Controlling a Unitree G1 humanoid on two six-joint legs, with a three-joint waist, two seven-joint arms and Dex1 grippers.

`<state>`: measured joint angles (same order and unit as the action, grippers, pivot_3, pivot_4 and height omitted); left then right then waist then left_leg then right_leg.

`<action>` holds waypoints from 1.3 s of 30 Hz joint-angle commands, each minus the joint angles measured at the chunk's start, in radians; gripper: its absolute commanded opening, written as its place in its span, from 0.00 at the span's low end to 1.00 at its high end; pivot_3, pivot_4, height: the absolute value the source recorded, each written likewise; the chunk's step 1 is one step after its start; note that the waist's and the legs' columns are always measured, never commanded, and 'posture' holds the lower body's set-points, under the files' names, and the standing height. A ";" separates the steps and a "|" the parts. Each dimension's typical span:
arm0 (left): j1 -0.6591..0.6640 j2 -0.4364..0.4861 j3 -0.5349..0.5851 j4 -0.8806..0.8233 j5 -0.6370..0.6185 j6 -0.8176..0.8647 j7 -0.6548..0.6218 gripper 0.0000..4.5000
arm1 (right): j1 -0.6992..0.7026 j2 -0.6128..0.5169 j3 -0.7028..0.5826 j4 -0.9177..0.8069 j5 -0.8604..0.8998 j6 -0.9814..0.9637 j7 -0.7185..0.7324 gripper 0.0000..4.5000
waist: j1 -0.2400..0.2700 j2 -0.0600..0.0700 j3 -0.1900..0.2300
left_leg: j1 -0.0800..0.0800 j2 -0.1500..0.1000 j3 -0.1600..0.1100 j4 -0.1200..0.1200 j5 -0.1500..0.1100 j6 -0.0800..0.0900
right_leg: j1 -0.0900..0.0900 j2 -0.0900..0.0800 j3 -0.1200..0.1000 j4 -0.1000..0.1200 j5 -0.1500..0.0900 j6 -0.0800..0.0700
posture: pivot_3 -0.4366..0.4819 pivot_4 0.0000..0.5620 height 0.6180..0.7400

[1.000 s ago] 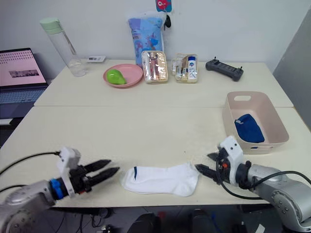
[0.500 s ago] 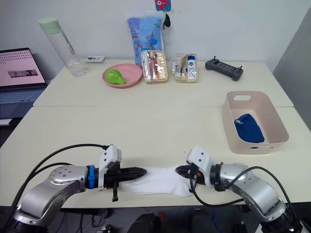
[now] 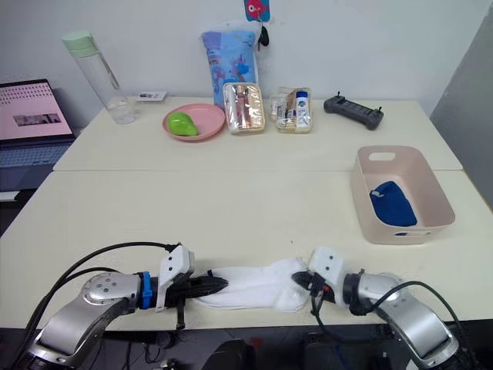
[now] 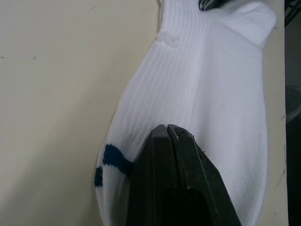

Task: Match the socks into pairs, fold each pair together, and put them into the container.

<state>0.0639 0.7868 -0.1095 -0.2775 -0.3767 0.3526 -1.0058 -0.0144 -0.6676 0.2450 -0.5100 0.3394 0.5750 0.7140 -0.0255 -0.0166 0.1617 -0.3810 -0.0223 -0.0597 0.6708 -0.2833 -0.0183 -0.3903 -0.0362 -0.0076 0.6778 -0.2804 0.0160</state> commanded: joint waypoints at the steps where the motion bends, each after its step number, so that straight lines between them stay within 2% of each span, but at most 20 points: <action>1: -0.014 0.014 0.020 -0.022 -0.014 0.007 -0.029 0.00 | -0.062 0.056 -0.028 -0.096 0.066 0.055 -0.021 0.00 | -0.001 0.000 0.000 | 0.001 0.000 0.000 -0.002 0.000 0.000 | 0.001 0.000 0.000 0.000 0.000 0.000 | 0.48 0.27 0.94; 5: -0.050 -0.009 -0.006 -0.029 -0.004 0.043 -0.016 0.00 | -0.109 0.105 0.047 -0.035 -0.011 0.056 -0.051 0.00 | 0.000 -0.001 0.000 | 0.002 0.000 -0.002 -0.005 0.000 0.000 | 0.001 0.000 -0.002 0.000 -0.001 0.000 | 0.48 0.27 0.94; 7: -0.053 -0.009 -0.037 -0.003 0.040 0.033 -0.010 0.00 | -0.115 0.115 0.088 -0.005 -0.051 0.051 -0.060 0.00 | 0.001 0.000 0.000 | 0.002 -0.001 -0.002 -0.005 0.000 0.000 | 0.001 0.000 -0.001 -0.001 -0.002 0.001 | 0.48 0.27 0.94; 10: -0.050 -0.014 -0.063 0.036 0.080 0.032 0.005 0.00 | -0.084 0.094 0.107 0.036 -0.094 0.043 -0.061 0.00 | 0.003 0.000 0.000 | 0.001 -0.002 -0.002 -0.006 0.000 0.000 | 0.001 -0.001 -0.001 -0.001 -0.002 0.001 | 0.48 0.27 0.94; 15: -0.045 -0.015 -0.068 0.041 0.087 0.028 0.001 0.00 | -0.031 0.039 0.049 0.060 -0.103 0.023 -0.049 0.00 | 0.005 0.000 -0.001 | 0.004 -0.002 -0.002 -0.006 0.000 0.000 | 0.003 -0.002 -0.001 -0.002 -0.002 0.002 | 0.48 0.27 0.94; 17: -0.047 -0.017 -0.053 0.027 0.070 0.026 -0.003 0.00 | -0.015 0.047 -0.006 0.010 -0.064 -0.010 -0.043 0.00 | 0.007 0.000 -0.001 | 0.005 -0.002 -0.002 -0.006 0.000 0.000 | 0.004 -0.002 -0.001 -0.002 -0.003 0.003 | 0.48 0.27 0.94; 19: -0.063 -0.023 -0.017 0.014 0.032 0.021 -0.011 0.00 | -0.011 0.076 -0.068 -0.093 0.040 0.046 -0.042 0.00 | 0.009 0.000 0.000 | 0.005 -0.002 -0.002 -0.006 0.000 0.000 | 0.004 -0.002 -0.001 -0.001 -0.002 0.002 | 0.48 0.27 0.94; 23: -0.122 0.007 0.032 -0.061 -0.051 0.039 -0.080 0.00 | 0.016 0.063 -0.150 -0.184 0.112 0.139 -0.059 0.00 | 0.010 0.000 0.001 | 0.003 -0.001 -0.004 -0.006 0.000 0.000 | 0.002 -0.001 -0.002 -0.001 -0.002 0.002 | 0.48 0.27 0.94; 26: -0.162 0.020 0.008 -0.094 -0.069 0.063 -0.119 0.00 | 0.037 0.045 -0.207 -0.197 0.147 0.181 -0.066 0.13 | 0.017 -0.001 0.001 | 0.002 -0.002 -0.004 -0.006 0.000 0.000 | 0.002 -0.001 -0.003 -0.002 -0.002 0.002 | 0.48 0.27 0.94; 30: -0.190 -0.012 -0.083 -0.012 0.033 0.009 -0.106 0.00 | 0.077 0.016 -0.233 -0.218 0.176 0.238 -0.077 0.44 | 0.021 -0.001 0.001 | 0.001 -0.002 -0.003 -0.006 0.000 0.000 | 0.002 -0.001 -0.002 -0.003 -0.002 0.002 | 0.48 0.27 0.94; 34: -0.191 -0.044 -0.125 0.051 0.090 -0.036 -0.098 0.00 | 0.094 0.042 -0.187 -0.208 0.141 0.285 -0.151 0.73 | 0.021 -0.001 0.001 | 0.002 -0.002 -0.003 -0.007 0.000 0.000 | 0.001 0.000 -0.002 -0.002 -0.002 0.002 | 0.48 0.27 0.94; 39: -0.188 -0.053 -0.127 0.065 0.092 -0.046 -0.109 0.00 | 0.086 0.067 -0.122 -0.194 0.106 0.315 -0.212 0.73 | 0.021 -0.001 0.001 | 0.002 -0.001 -0.004 -0.007 0.000 0.000 | 0.001 0.000 -0.002 -0.002 -0.003 0.002 | 0.48 0.27 0.94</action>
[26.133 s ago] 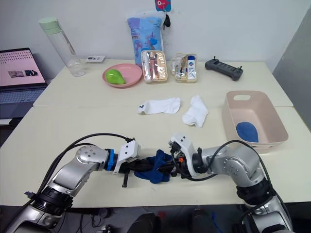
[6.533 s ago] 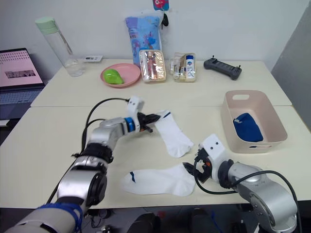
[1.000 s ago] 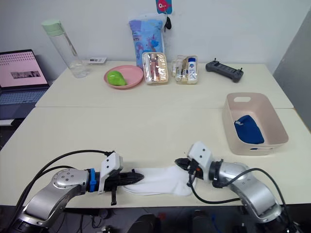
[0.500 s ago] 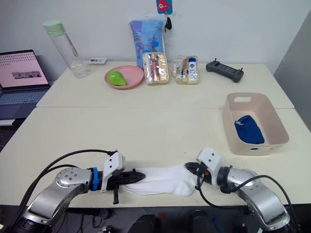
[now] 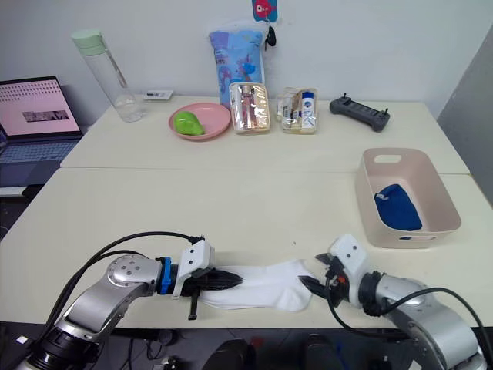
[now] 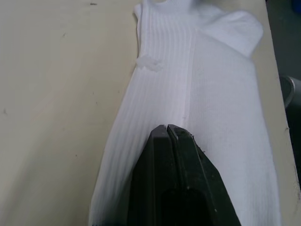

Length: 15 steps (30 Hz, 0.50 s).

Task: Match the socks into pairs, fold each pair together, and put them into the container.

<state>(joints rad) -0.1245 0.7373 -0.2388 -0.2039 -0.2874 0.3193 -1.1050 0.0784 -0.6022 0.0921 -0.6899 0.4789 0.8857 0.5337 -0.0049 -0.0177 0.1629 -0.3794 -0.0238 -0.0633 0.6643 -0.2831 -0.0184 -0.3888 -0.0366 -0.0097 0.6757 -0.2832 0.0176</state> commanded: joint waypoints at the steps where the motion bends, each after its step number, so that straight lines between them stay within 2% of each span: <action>1: 0.005 0.001 -0.003 -0.009 0.009 -0.022 -0.016 0.00 | -0.009 -0.001 0.067 0.001 -0.060 -0.001 -0.042 0.73 | 0.000 0.000 0.000 | 0.000 0.000 0.000 0.000 0.000 0.000 | 0.000 0.000 0.000 0.000 0.000 0.000 | 0.48 0.27 0.94; 2: 0.009 0.004 -0.007 -0.009 0.014 -0.030 -0.020 0.00 | -0.009 -0.003 0.091 0.012 -0.079 -0.004 -0.048 0.73 | 0.000 0.000 0.000 | 0.000 0.000 0.000 0.000 0.000 0.000 | 0.000 0.000 0.000 -0.001 0.000 0.000 | 0.48 0.27 0.94; 5: 0.014 -0.003 0.000 -0.011 0.016 -0.037 -0.016 0.00 | -0.001 -0.018 0.121 0.009 -0.099 -0.031 -0.034 0.61 | 0.000 0.000 0.000 | 0.000 0.000 0.000 0.000 0.000 0.000 | 0.000 0.000 0.000 -0.001 0.000 0.001 | 0.48 0.27 0.94; 7: 0.010 -0.010 0.010 -0.015 0.009 -0.036 -0.011 0.00 | 0.007 -0.041 0.132 -0.012 -0.101 -0.048 -0.006 0.47 | 0.000 0.000 0.000 | 0.000 0.000 0.000 0.000 0.000 0.000 | 0.000 0.000 0.000 -0.001 -0.002 0.003 | 0.48 0.27 0.94; 9: 0.001 -0.008 0.020 -0.024 -0.005 -0.022 -0.018 0.00 | 0.007 -0.119 0.189 -0.030 -0.169 -0.121 0.044 0.32 | 0.000 0.000 0.000 | 0.000 0.000 0.000 0.000 0.000 0.000 | 0.000 0.000 0.000 -0.001 -0.003 0.004 | 0.48 0.27 0.94; 13: -0.009 0.017 0.009 -0.017 0.009 -0.046 -0.064 0.00 | -0.004 -0.063 0.110 0.006 -0.101 -0.089 0.022 0.01 | 0.000 -0.001 0.000 | 0.000 0.000 -0.001 0.000 0.000 0.000 | 0.000 0.000 -0.001 -0.001 -0.003 0.005 | 0.48 0.27 0.94; 15: -0.021 0.003 0.011 -0.009 0.007 -0.050 -0.061 0.00 | -0.008 -0.070 0.072 0.008 -0.084 -0.080 0.043 0.01 | 0.001 -0.001 0.000 | 0.000 0.000 -0.001 0.000 0.000 0.000 | 0.000 0.000 -0.001 0.000 -0.003 0.004 | 0.48 0.27 0.94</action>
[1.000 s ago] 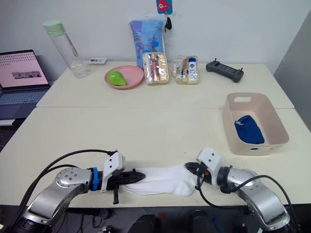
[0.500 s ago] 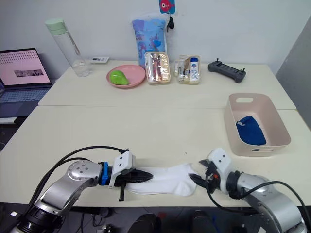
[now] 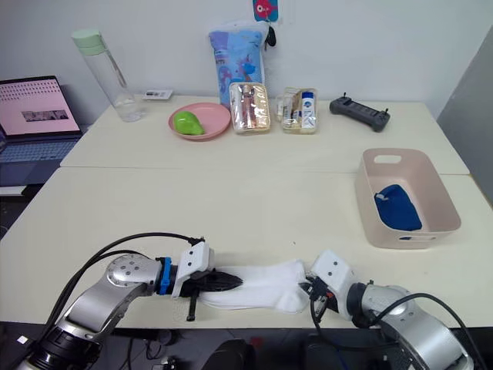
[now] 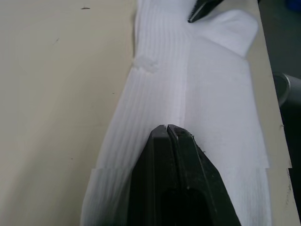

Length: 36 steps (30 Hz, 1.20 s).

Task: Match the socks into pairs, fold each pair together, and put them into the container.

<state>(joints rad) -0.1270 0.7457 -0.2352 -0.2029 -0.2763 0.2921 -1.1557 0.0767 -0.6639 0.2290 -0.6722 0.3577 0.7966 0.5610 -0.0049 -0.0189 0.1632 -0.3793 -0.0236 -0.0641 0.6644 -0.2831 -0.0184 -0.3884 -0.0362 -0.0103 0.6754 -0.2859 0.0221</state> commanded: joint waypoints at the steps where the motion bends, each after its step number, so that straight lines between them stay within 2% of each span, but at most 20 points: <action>1: -0.028 -0.014 0.004 -0.004 -0.003 -0.024 -0.010 0.00 | -0.008 -0.022 -0.083 -0.008 0.042 0.008 0.030 0.01 | 0.002 0.000 0.000 | 0.000 0.000 0.000 0.000 0.000 0.000 | 0.000 0.000 0.000 0.000 0.000 0.000 | 0.48 0.27 0.94; 8: -0.138 -0.133 -0.063 0.102 0.055 -0.062 0.013 0.00 | -0.056 -0.143 -0.245 0.028 0.139 0.039 0.163 0.01 | 0.004 0.000 0.001 | -0.001 -0.001 0.000 0.000 0.000 0.000 | 0.000 -0.001 0.000 -0.001 0.003 -0.004 | 0.48 0.27 0.94; 11: -0.183 -0.178 -0.092 0.147 0.076 -0.062 0.016 0.00 | -0.076 -0.199 -0.277 0.019 0.186 0.055 0.224 0.01 | 0.004 0.000 0.001 | -0.001 -0.001 0.001 0.001 0.000 0.000 | 0.000 0.000 0.000 -0.001 0.003 -0.004 | 0.48 0.27 0.94; 16: -0.195 -0.181 -0.147 0.193 0.133 -0.121 -0.017 0.00 | -0.174 -0.196 -0.265 -0.044 0.344 0.184 0.249 0.01 | -0.002 0.000 0.001 | 0.000 0.000 0.000 0.000 0.000 0.000 | 0.000 0.001 0.000 0.001 0.003 -0.004 | 0.48 0.27 0.94; 19: -0.194 -0.183 -0.136 0.195 0.128 -0.118 -0.017 0.00 | -0.217 -0.180 -0.258 -0.052 0.408 0.245 0.228 0.01 | 0.002 0.000 0.001 | 0.000 0.000 -0.001 0.000 0.000 0.000 | 0.000 0.001 -0.001 0.001 0.003 -0.004 | 0.48 0.27 0.94; 23: -0.178 -0.144 -0.087 0.169 0.106 -0.099 -0.018 0.00 | -0.373 -0.012 -0.199 0.027 0.526 0.436 0.108 0.01 | -0.007 -0.001 0.001 | 0.000 0.001 0.000 0.001 0.000 0.000 | 0.000 0.001 0.000 0.001 0.003 -0.005 | 0.48 0.27 0.94; 25: -0.171 -0.136 -0.083 0.156 0.104 -0.095 -0.017 0.00 | -0.406 0.029 -0.182 0.045 0.539 0.483 0.073 0.01 | -0.004 -0.001 0.001 | 0.000 0.000 -0.001 0.000 0.000 0.000 | 0.000 0.001 0.000 0.002 0.003 -0.005 | 0.48 0.27 0.94; 28: -0.152 -0.126 -0.079 0.140 0.104 -0.091 -0.005 0.00 | -0.469 0.148 -0.125 0.114 0.522 0.525 -0.010 0.01 | -0.003 -0.001 0.001 | -0.001 0.000 -0.001 0.000 0.000 0.000 | 0.000 0.000 -0.001 0.001 0.003 -0.005 | 0.48 0.27 0.94; 36: -0.133 -0.111 -0.033 0.114 0.078 -0.052 0.016 0.00 | -0.487 0.236 -0.007 0.217 0.401 0.478 -0.089 0.01 | -0.002 -0.001 0.001 | -0.001 -0.001 -0.001 0.000 0.000 0.000 | -0.001 0.000 0.000 0.001 0.003 -0.005 | 0.48 0.27 0.94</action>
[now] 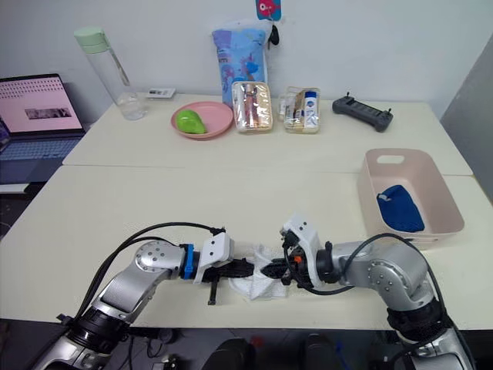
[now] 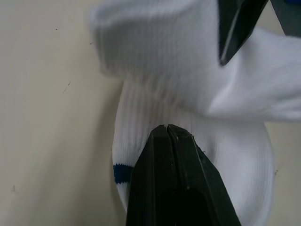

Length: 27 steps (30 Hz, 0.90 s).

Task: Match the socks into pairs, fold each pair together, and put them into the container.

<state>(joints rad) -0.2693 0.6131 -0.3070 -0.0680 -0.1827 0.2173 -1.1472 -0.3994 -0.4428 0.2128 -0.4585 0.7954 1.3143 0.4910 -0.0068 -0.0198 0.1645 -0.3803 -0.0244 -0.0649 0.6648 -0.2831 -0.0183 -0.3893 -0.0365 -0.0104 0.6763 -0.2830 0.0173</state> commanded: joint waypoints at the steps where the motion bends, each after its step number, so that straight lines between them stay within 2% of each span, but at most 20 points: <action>1: 0.012 0.026 0.046 -0.024 -0.020 0.028 0.010 0.00 | -0.013 0.021 0.009 0.009 -0.050 -0.051 -0.027 0.01 | -0.001 0.000 0.000 | 0.000 0.000 0.000 0.000 0.000 0.000 | 0.000 0.000 0.000 0.000 0.000 0.000 | 0.48 0.27 0.94; 4: 0.034 0.047 0.105 -0.037 -0.057 0.073 0.027 0.00 | -0.023 0.055 -0.040 -0.011 -0.006 -0.028 -0.024 0.01 | -0.005 0.000 0.000 | 0.000 0.000 0.000 0.000 0.000 0.000 | -0.001 0.000 0.000 0.001 0.000 0.000 | 0.48 0.27 0.94; 7: 0.049 0.057 0.165 -0.046 -0.099 0.115 0.049 0.00 | -0.022 0.052 -0.074 -0.075 0.072 -0.011 0.025 0.18 | -0.006 0.001 0.001 | 0.000 0.001 -0.001 0.000 0.000 0.000 | -0.001 0.001 -0.001 0.002 0.000 0.000 | 0.48 0.27 0.94; 9: 0.049 0.063 0.211 -0.058 -0.135 0.148 0.057 0.00 | -0.023 0.039 -0.101 -0.129 0.130 -0.018 0.065 0.34 | -0.007 0.001 0.001 | 0.000 0.001 -0.001 0.000 0.000 0.000 | -0.001 0.001 0.000 0.001 0.000 0.000 | 0.48 0.27 0.94; 13: -0.001 0.091 0.270 -0.091 -0.184 0.186 0.047 0.00 | -0.027 -0.029 -0.117 -0.139 0.098 -0.070 0.084 0.64 | -0.006 0.001 0.001 | -0.001 0.000 -0.001 0.000 0.000 0.000 | -0.001 0.000 -0.001 0.001 0.000 0.000 | 0.48 0.27 0.94; 15: -0.026 0.109 0.285 -0.099 -0.198 0.195 0.035 0.00 | -0.028 -0.072 -0.088 -0.137 0.036 -0.125 0.090 0.64 | -0.006 0.001 0.001 | 0.000 0.000 -0.001 0.000 0.000 0.000 | 0.000 0.000 -0.001 0.000 0.000 0.000 | 0.48 0.27 0.94; 16: -0.043 0.123 0.287 -0.107 -0.205 0.197 0.019 0.00 | -0.028 -0.098 -0.049 -0.126 -0.028 -0.186 0.099 0.62 | -0.006 0.001 0.001 | 0.000 0.000 0.000 0.000 0.000 0.000 | 0.000 0.000 -0.001 0.000 0.000 0.000 | 0.48 0.27 0.94; 18: -0.060 0.137 0.287 -0.116 -0.213 0.199 0.002 0.00 | -0.025 -0.125 -0.003 -0.109 -0.101 -0.264 0.113 0.49 | -0.008 0.001 0.001 | 0.000 0.000 0.000 0.000 0.000 0.000 | -0.001 0.000 -0.001 0.000 0.000 0.000 | 0.48 0.27 0.94; 24: -0.073 0.150 0.169 -0.172 -0.184 0.153 -0.095 0.00 | -0.035 -0.106 0.166 0.015 -0.282 -0.431 0.153 0.02 | -0.020 0.001 0.001 | 0.000 0.000 0.000 -0.001 0.000 0.000 | -0.001 0.000 0.000 0.000 0.000 0.001 | 0.48 0.27 0.94; 27: -0.064 0.117 0.097 -0.139 -0.133 0.094 -0.099 0.00 | -0.049 -0.061 0.239 0.109 -0.371 -0.495 0.152 0.01 | -0.020 0.001 0.001 | 0.000 0.000 0.001 -0.001 0.000 0.000 | 0.000 0.000 0.000 0.000 0.000 0.000 | 0.48 0.27 0.94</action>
<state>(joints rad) -0.3332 0.7351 -0.1883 -0.2026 -0.3348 0.3488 -1.2374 -0.4263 -0.5119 0.4318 -0.3615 0.4625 0.8669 0.6330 -0.0269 -0.0188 0.1655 -0.3801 -0.0243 -0.0643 0.6643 -0.2830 -0.0185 -0.3899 -0.0362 -0.0102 0.6773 -0.2833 0.0177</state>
